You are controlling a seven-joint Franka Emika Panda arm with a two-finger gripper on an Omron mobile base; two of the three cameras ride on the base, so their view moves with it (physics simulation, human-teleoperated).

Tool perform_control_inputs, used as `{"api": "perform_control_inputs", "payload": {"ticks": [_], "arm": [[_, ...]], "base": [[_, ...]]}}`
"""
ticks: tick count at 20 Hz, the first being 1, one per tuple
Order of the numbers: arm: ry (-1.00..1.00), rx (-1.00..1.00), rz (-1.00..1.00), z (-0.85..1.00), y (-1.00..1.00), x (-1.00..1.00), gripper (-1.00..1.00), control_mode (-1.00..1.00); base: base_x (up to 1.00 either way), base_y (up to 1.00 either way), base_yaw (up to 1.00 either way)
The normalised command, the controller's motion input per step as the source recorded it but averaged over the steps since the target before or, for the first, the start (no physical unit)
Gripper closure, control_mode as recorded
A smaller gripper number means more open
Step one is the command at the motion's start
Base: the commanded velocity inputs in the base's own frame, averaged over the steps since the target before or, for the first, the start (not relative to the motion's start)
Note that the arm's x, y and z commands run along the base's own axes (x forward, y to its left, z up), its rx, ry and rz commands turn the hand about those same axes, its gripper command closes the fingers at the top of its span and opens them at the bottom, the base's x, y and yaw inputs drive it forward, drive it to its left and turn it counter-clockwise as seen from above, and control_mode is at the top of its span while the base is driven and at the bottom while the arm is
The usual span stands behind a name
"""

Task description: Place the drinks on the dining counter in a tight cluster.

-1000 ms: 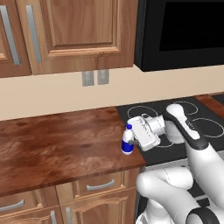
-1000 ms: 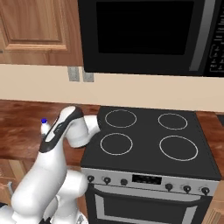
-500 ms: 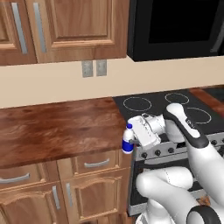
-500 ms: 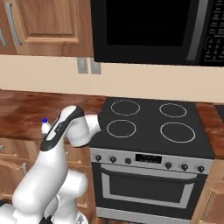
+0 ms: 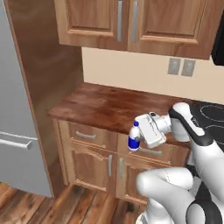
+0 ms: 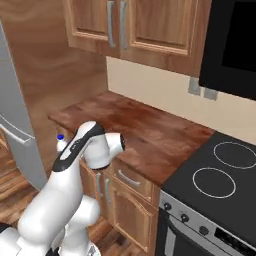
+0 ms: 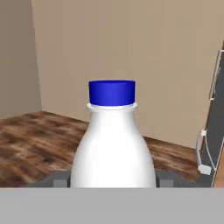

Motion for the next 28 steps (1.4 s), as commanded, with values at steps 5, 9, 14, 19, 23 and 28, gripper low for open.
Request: {"api": "perform_control_inputs", "payload": {"ticks": [5,9,14,19,23,28], "arm": [[0.0,0.0,0.0,0.0,0.0,0.0,1.0,1.0],[0.0,0.0,0.0,0.0,0.0,0.0,1.0,1.0],[0.0,0.0,0.0,0.0,0.0,0.0,1.0,1.0],[0.0,0.0,0.0,0.0,0.0,0.0,1.0,1.0],[0.0,0.0,0.0,0.0,0.0,0.0,1.0,1.0],[0.0,0.0,0.0,0.0,0.0,0.0,1.0,1.0]], "base": [[0.0,0.0,1.0],[0.0,0.0,1.0],[0.0,0.01,1.0],[0.0,0.0,0.99],[0.11,0.0,0.9],[0.42,0.0,0.61]]}}
